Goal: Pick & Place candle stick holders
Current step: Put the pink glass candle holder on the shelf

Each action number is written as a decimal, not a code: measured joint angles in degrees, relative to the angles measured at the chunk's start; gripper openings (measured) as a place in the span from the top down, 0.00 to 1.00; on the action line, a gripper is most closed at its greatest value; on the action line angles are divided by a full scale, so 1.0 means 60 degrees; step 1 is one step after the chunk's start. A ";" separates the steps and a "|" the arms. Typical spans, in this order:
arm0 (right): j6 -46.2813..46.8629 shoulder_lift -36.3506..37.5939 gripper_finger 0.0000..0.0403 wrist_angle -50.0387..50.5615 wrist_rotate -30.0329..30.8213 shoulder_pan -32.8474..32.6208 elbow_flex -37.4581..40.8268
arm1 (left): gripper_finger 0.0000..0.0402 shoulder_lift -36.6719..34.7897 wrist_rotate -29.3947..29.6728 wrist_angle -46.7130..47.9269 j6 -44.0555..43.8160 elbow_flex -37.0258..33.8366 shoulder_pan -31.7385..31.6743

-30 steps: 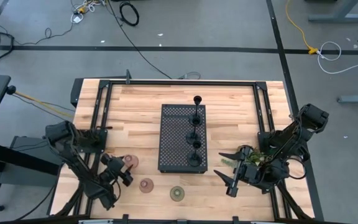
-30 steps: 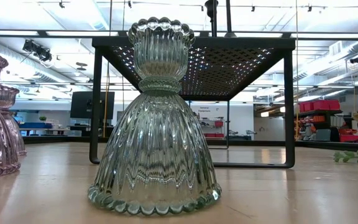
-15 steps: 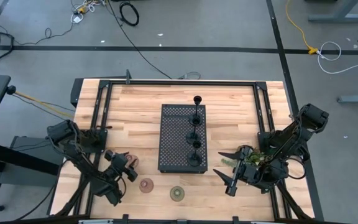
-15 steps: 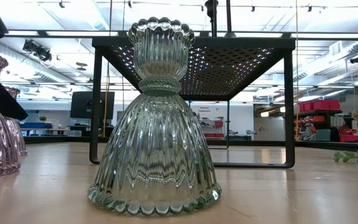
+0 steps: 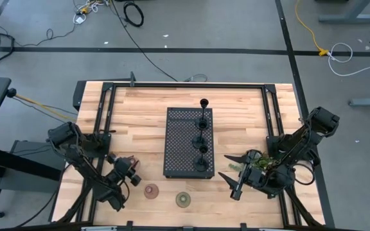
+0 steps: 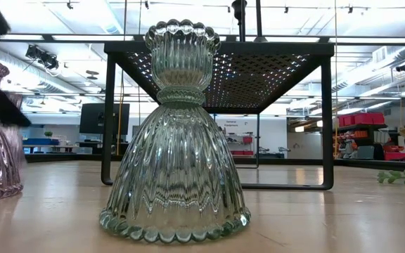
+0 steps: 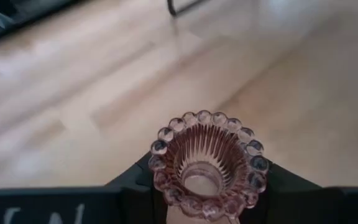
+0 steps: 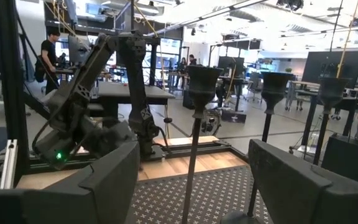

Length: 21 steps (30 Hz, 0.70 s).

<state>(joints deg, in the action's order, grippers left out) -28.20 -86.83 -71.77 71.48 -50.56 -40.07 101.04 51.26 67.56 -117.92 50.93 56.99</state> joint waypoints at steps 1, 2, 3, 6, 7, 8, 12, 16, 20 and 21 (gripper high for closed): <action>0.0042 -0.0001 0.26 0.0035 0.0022 0.0030 0.0000 | 0.68 -0.0155 -0.0003 0.0426 -0.0063 0.0094 -0.0021; 0.0039 -0.0004 0.26 0.0055 0.0044 0.0047 0.0000 | 0.68 -0.0342 0.0057 0.0879 -0.0203 0.0202 -0.0043; 0.0039 -0.0004 0.26 0.0058 0.0047 0.0063 0.0000 | 0.68 -0.0591 0.0212 0.1346 -0.0283 0.0286 -0.0047; 0.0052 -0.0004 0.26 0.0069 0.0037 0.0083 0.0000 | 0.68 -0.1584 0.1063 0.2549 -0.0176 0.0636 -0.0196; 0.0050 -0.0004 0.26 0.0069 0.0040 0.0083 0.0000 | 0.68 -0.1944 0.1297 0.2831 0.0028 0.0720 -0.0304; 0.0050 -0.0004 0.26 0.0071 0.0045 0.0083 0.0000 | 0.68 -0.2373 0.1543 0.3109 0.0345 0.0772 -0.0448; 0.0054 -0.0004 0.26 0.0071 0.0095 0.0083 0.0000 | 0.68 -0.4138 0.2983 0.3044 0.2517 0.0828 -0.1282; 0.0076 -0.0004 0.26 0.0070 0.0120 0.0083 0.0000 | 0.68 -0.5774 0.3323 0.2259 0.5443 0.0824 -0.2459; 0.0055 -0.0004 0.26 0.0073 0.0262 0.0083 0.0000 | 0.68 -0.7013 0.3057 -0.0555 0.9830 0.0824 -0.3658; 0.0032 -0.0004 0.26 0.0073 0.0266 0.0083 0.0000 | 0.68 -0.7185 0.2716 -0.1593 1.1197 0.0824 -0.3999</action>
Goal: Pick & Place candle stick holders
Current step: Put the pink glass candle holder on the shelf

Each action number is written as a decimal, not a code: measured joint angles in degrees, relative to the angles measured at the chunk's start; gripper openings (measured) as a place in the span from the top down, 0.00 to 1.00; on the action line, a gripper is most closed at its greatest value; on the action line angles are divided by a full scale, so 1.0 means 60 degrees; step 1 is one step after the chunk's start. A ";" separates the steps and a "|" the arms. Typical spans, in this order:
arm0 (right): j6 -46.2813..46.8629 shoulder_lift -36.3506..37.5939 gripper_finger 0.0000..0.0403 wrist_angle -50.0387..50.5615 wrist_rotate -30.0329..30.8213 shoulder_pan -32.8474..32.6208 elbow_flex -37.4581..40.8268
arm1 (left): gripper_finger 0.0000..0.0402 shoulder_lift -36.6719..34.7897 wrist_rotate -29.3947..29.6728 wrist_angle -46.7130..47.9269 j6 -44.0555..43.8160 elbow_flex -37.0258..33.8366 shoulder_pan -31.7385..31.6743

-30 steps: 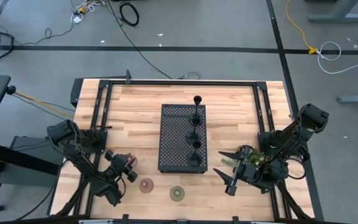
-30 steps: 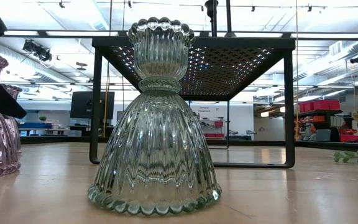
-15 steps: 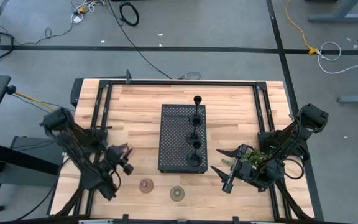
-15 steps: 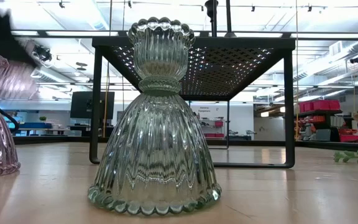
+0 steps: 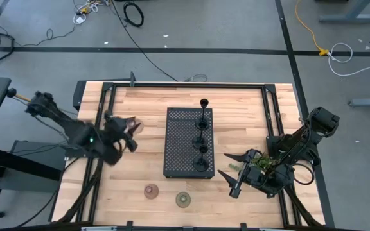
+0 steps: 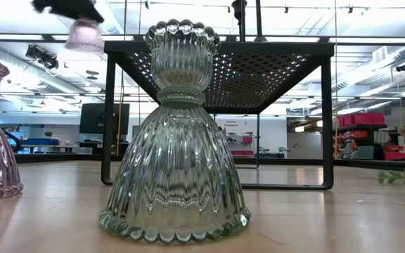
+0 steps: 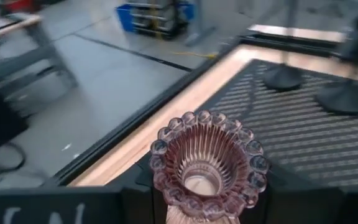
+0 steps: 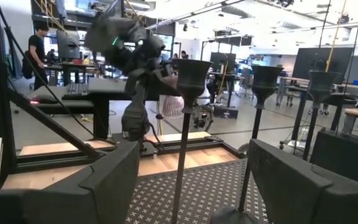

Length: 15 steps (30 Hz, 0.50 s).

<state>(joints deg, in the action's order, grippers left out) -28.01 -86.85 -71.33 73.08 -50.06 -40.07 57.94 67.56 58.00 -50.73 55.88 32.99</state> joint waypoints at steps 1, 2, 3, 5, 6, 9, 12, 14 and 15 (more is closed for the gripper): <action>0.0000 0.0000 0.26 0.0000 -0.0004 0.0000 0.0000 | 0.68 -0.0115 -0.0499 -0.1047 0.1472 0.0000 -0.0382; 0.0003 0.0000 0.26 0.0000 -0.0003 0.0000 0.0000 | 0.68 -0.0174 -0.1053 -0.2063 0.2780 0.0000 -0.0776; 0.0016 0.0000 0.26 0.0000 -0.0002 0.0000 0.0000 | 0.68 -0.0182 -0.1638 -0.3109 0.4019 0.0000 -0.1188; 0.0032 0.0000 0.26 0.0000 -0.0004 0.0000 0.0000 | 0.68 -0.0157 -0.2877 -0.4628 0.5940 0.0000 -0.2053; 0.0087 0.0001 0.26 0.0000 -0.0003 0.0000 0.0000 | 0.68 -0.0126 -0.3454 -0.5165 0.6579 0.0000 -0.2491; 0.0135 0.0000 0.26 0.0000 -0.0007 -0.0004 0.0000 | 0.68 0.0191 -0.4816 -0.5887 0.7622 0.0000 -0.3849; 0.0217 0.0000 0.26 0.0003 -0.0104 -0.0007 0.0000 | 0.68 0.0757 -0.6541 -0.6423 0.8062 -0.0004 -0.5069; 0.0307 0.0004 0.26 0.0049 -0.0106 -0.0007 0.0000 | 0.68 0.1214 -0.7701 -0.7041 0.8277 -0.0004 -0.5671; 0.0335 0.0004 0.26 0.0063 -0.0100 -0.0007 0.0000 | 0.68 0.1458 -0.8195 -0.7436 0.8320 -0.0007 -0.5899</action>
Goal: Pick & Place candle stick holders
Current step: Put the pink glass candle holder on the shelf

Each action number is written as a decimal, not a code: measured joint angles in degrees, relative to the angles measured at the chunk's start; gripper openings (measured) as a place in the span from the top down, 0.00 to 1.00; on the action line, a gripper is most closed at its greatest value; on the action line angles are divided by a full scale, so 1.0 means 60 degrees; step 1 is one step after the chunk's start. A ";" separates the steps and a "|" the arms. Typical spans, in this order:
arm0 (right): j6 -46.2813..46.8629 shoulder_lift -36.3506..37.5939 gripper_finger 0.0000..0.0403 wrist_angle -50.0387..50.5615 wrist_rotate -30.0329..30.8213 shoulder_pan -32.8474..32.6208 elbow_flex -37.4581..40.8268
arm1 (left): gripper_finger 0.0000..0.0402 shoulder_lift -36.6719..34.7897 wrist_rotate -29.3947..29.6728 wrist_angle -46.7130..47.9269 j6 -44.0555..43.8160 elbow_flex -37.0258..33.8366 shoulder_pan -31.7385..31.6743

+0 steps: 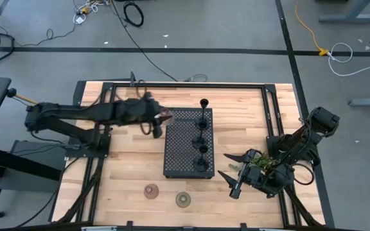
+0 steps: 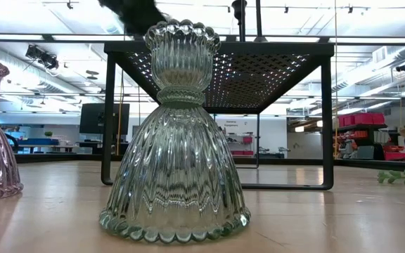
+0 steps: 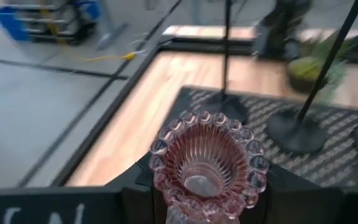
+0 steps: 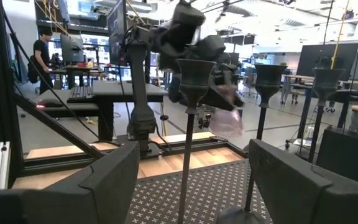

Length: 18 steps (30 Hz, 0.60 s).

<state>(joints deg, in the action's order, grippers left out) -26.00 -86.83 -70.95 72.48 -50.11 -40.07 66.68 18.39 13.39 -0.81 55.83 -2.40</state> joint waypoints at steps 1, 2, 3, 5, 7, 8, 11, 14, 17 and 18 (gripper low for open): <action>-0.0005 0.0000 0.26 0.0006 0.0000 0.0000 0.0000 | 0.68 0.0264 -0.0455 -0.0508 0.0010 0.0000 -0.0228; -0.0028 0.0000 0.26 0.0003 -0.0006 0.0000 0.0000 | 0.68 0.0524 -0.0831 -0.0955 0.0020 0.0000 -0.0405; -0.0045 0.0000 0.26 0.0001 -0.0001 -0.0004 0.0000 | 0.68 0.0765 -0.1154 -0.1226 0.0073 0.0000 -0.0560; -0.0062 0.0000 0.26 0.0004 0.0008 -0.0004 0.0000 | 0.68 0.1247 -0.1692 -0.1623 0.0174 0.0000 -0.0830; -0.0062 0.0000 0.26 0.0003 -0.0020 -0.0004 0.0000 | 0.68 0.1694 -0.2053 -0.1876 0.0153 0.0000 -0.0996; -0.0066 0.0000 0.26 0.0024 -0.0017 -0.0004 0.0000 | 0.68 0.1881 -0.2149 -0.1921 0.0034 0.0000 -0.1057; -0.0105 0.0000 0.26 0.0037 -0.0023 -0.0004 0.0000 | 0.68 0.2299 -0.2329 -0.2149 0.0011 0.0000 -0.1111; -0.0169 0.0000 0.26 0.0051 -0.0004 -0.0004 0.0000 | 0.68 0.2462 -0.2294 -0.2347 0.0082 0.0000 -0.1197; -0.0171 0.0000 0.26 0.0059 -0.0002 -0.0004 0.0000 | 0.68 0.2468 -0.2356 -0.2390 0.0072 0.0000 -0.1323; -0.0171 0.0000 0.26 0.0059 0.0005 -0.0004 0.0000 | 0.68 0.2468 -0.2353 -0.2393 0.0069 0.0000 -0.1355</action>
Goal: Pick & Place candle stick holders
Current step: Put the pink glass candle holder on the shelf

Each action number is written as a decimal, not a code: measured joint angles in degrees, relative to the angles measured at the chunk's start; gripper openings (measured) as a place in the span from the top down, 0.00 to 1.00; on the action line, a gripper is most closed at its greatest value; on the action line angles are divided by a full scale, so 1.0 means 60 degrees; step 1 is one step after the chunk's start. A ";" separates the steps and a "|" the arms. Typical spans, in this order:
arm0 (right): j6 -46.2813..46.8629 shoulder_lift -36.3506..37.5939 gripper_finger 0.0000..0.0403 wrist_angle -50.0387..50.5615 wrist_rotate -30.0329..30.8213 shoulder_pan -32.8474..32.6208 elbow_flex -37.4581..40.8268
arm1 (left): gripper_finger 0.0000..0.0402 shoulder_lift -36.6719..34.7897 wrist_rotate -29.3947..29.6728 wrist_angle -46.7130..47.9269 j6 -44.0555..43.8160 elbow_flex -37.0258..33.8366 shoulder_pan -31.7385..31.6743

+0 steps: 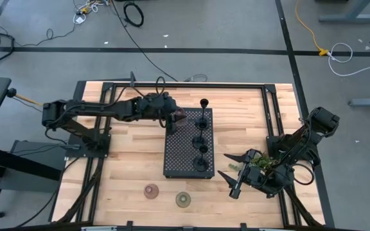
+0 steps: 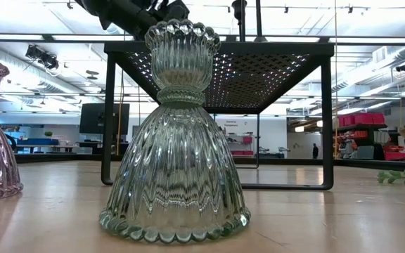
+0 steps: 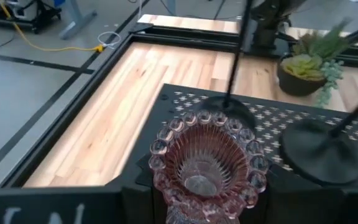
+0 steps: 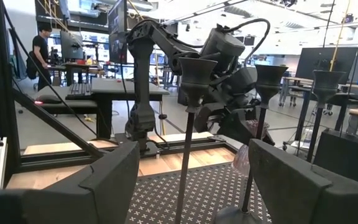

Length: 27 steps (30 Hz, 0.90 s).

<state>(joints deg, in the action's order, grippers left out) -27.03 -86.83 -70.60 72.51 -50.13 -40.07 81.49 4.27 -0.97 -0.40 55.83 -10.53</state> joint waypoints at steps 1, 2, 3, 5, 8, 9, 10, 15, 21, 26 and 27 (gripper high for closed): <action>0.0000 0.0000 0.26 -0.0003 0.0007 0.0000 0.0000 | 0.68 0.0000 0.0003 0.0009 -0.0003 0.0000 -0.0015; -0.0001 0.0000 0.26 0.0001 0.0006 0.0000 0.0000 | 0.68 0.0000 0.0005 0.0025 -0.0008 0.0000 -0.0031; -0.0004 0.0000 0.26 0.0005 0.0005 0.0004 0.0000 | 0.68 0.0000 -0.0003 0.0036 -0.0008 0.0000 -0.0048; -0.0004 0.0000 0.26 -0.0001 0.0012 0.0006 0.0000 | 0.68 0.0000 -0.0093 0.0041 -0.0049 0.0000 -0.0054; -0.0005 0.0000 0.26 -0.0002 0.0014 0.0007 0.0000 | 0.68 0.0000 -0.0261 0.0055 -0.0073 0.0000 -0.0046; -0.0004 0.0000 0.26 0.0002 0.0015 0.0007 0.0000 | 0.68 0.0000 -0.0288 0.0057 -0.0073 0.0000 -0.0046; -0.0007 0.0000 0.26 0.0002 0.0014 0.0007 0.0000 | 0.68 0.0000 -0.0295 0.0066 -0.0073 0.0000 -0.0050; -0.0007 0.0000 0.26 -0.0002 0.0014 0.0007 0.0000 | 0.62 0.0000 -0.0096 0.0070 -0.0073 0.0000 -0.0050; -0.0004 0.0000 0.26 -0.0002 0.0012 0.0007 0.0000 | 0.64 0.0000 0.0193 0.0066 0.0047 0.0000 -0.0089; 0.0007 0.0000 0.26 -0.0002 0.0015 0.0007 0.0000 | 0.64 0.0000 0.0205 0.0055 0.0071 0.0000 -0.0258; 0.0007 0.0000 0.26 -0.0002 0.0015 0.0007 0.0000 | 0.62 0.0000 0.0208 0.0053 -0.0020 0.0000 -0.0284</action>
<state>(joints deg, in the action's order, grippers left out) -26.98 -86.83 -70.61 72.60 -50.09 -40.07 81.49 5.52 -0.65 -0.52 55.83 -12.23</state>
